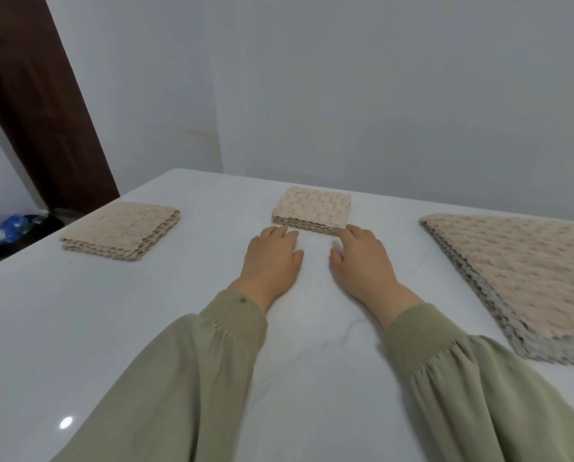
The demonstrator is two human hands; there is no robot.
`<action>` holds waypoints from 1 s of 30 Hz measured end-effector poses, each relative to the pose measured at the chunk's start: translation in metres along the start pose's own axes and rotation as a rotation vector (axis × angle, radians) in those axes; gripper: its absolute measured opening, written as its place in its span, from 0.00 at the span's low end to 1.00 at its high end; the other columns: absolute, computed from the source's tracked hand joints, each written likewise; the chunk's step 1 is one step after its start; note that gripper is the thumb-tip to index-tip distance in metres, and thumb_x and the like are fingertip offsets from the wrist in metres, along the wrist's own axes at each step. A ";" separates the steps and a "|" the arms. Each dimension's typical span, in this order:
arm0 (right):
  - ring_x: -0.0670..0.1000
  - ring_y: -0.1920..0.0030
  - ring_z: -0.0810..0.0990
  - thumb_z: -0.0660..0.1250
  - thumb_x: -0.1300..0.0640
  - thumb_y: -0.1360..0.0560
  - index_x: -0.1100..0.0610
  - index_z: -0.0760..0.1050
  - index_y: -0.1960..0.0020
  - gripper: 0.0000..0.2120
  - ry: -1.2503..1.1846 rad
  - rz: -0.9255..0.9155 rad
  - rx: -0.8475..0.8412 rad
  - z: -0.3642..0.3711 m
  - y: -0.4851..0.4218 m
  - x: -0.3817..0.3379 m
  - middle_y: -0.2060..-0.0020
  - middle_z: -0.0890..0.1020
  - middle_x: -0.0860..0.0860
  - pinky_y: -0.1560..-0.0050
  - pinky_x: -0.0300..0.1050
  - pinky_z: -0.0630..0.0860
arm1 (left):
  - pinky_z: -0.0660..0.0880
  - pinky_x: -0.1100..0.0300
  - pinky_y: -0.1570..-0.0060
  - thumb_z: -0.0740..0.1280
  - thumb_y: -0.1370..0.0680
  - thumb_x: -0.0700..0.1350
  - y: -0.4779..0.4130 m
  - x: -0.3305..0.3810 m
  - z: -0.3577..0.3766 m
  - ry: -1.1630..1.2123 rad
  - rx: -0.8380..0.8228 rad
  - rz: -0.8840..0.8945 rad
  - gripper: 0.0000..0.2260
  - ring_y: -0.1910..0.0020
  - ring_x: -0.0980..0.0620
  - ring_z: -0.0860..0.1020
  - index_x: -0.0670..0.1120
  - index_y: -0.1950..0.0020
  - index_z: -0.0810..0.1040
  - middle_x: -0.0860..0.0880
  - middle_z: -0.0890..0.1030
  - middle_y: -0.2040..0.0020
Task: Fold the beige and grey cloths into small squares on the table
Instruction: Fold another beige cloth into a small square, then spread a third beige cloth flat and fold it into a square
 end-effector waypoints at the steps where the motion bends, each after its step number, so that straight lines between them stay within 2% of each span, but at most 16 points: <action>1: 0.57 0.38 0.70 0.57 0.56 0.22 0.59 0.70 0.34 0.18 -0.002 -0.015 -0.005 -0.004 0.010 -0.003 0.38 0.74 0.54 0.40 0.49 0.65 | 0.62 0.53 0.33 0.55 0.19 0.49 0.010 0.006 -0.003 0.001 0.010 0.011 0.19 0.29 0.47 0.62 0.46 0.29 0.66 0.48 0.68 0.29; 6: 0.56 0.35 0.68 0.57 0.55 0.21 0.59 0.69 0.32 0.19 -0.002 -0.035 -0.029 -0.025 0.061 -0.010 0.34 0.71 0.55 0.36 0.47 0.62 | 0.66 0.54 0.37 0.55 0.19 0.48 0.059 0.038 -0.015 -0.035 0.036 0.062 0.18 0.33 0.48 0.67 0.46 0.30 0.69 0.48 0.73 0.33; 11: 0.57 0.35 0.68 0.57 0.56 0.21 0.59 0.68 0.32 0.19 0.008 0.001 -0.063 -0.040 0.102 -0.002 0.35 0.72 0.55 0.36 0.48 0.63 | 0.68 0.53 0.41 0.55 0.19 0.48 0.104 0.054 -0.022 -0.032 0.018 0.024 0.16 0.36 0.46 0.69 0.45 0.33 0.71 0.47 0.74 0.36; 13: 0.57 0.35 0.68 0.57 0.56 0.22 0.59 0.69 0.33 0.19 0.000 0.024 -0.069 -0.045 0.117 0.002 0.35 0.72 0.56 0.36 0.49 0.64 | 0.65 0.52 0.37 0.54 0.19 0.50 0.119 0.057 -0.024 0.014 -0.006 0.002 0.19 0.32 0.46 0.66 0.46 0.30 0.67 0.46 0.71 0.32; 15: 0.57 0.36 0.68 0.57 0.56 0.22 0.59 0.68 0.33 0.19 0.009 0.034 -0.070 -0.053 0.131 0.006 0.35 0.72 0.56 0.37 0.49 0.64 | 0.56 0.49 0.29 0.52 0.19 0.55 0.133 0.063 -0.020 0.038 -0.084 -0.028 0.24 0.25 0.45 0.54 0.49 0.24 0.57 0.46 0.59 0.24; 17: 0.58 0.36 0.68 0.57 0.56 0.22 0.60 0.68 0.33 0.19 0.027 0.044 -0.063 -0.062 0.145 0.011 0.35 0.72 0.56 0.37 0.49 0.63 | 0.45 0.45 0.27 0.48 0.20 0.61 0.148 0.073 -0.012 0.022 -0.181 -0.033 0.28 0.23 0.46 0.42 0.53 0.22 0.48 0.48 0.46 0.21; 18: 0.58 0.35 0.68 0.57 0.56 0.22 0.60 0.68 0.33 0.19 0.049 0.049 -0.058 -0.067 0.151 0.015 0.35 0.72 0.56 0.36 0.49 0.63 | 0.42 0.44 0.27 0.47 0.20 0.63 0.154 0.078 -0.007 0.007 -0.232 -0.021 0.28 0.24 0.47 0.39 0.54 0.22 0.46 0.49 0.43 0.21; 21: 0.59 0.32 0.64 0.56 0.55 0.22 0.60 0.67 0.32 0.20 0.143 0.111 -0.076 -0.077 0.163 0.039 0.32 0.68 0.57 0.32 0.53 0.58 | 0.41 0.45 0.26 0.45 0.21 0.65 0.167 0.088 0.002 -0.043 -0.336 0.014 0.29 0.23 0.49 0.39 0.55 0.22 0.46 0.50 0.43 0.21; 25: 0.61 0.27 0.55 0.54 0.55 0.21 0.60 0.63 0.29 0.22 0.208 0.313 -0.071 -0.090 0.168 0.087 0.27 0.59 0.60 0.28 0.59 0.52 | 0.42 0.45 0.26 0.45 0.21 0.64 0.168 0.087 0.001 -0.074 -0.330 0.016 0.29 0.23 0.49 0.42 0.54 0.22 0.46 0.51 0.44 0.21; 30: 0.62 0.27 0.54 0.52 0.55 0.22 0.60 0.64 0.30 0.22 0.165 0.504 -0.122 -0.087 0.168 0.121 0.27 0.59 0.60 0.29 0.62 0.51 | 0.43 0.45 0.26 0.45 0.21 0.64 0.166 0.087 -0.001 -0.071 -0.320 0.030 0.29 0.23 0.49 0.43 0.54 0.22 0.47 0.51 0.45 0.21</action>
Point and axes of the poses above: each hand's wrist, its own y-axis away from the middle knuckle, its own z-axis out of the palm, x = y × z, the point moved 8 cm from there along -y, towards the middle knuckle
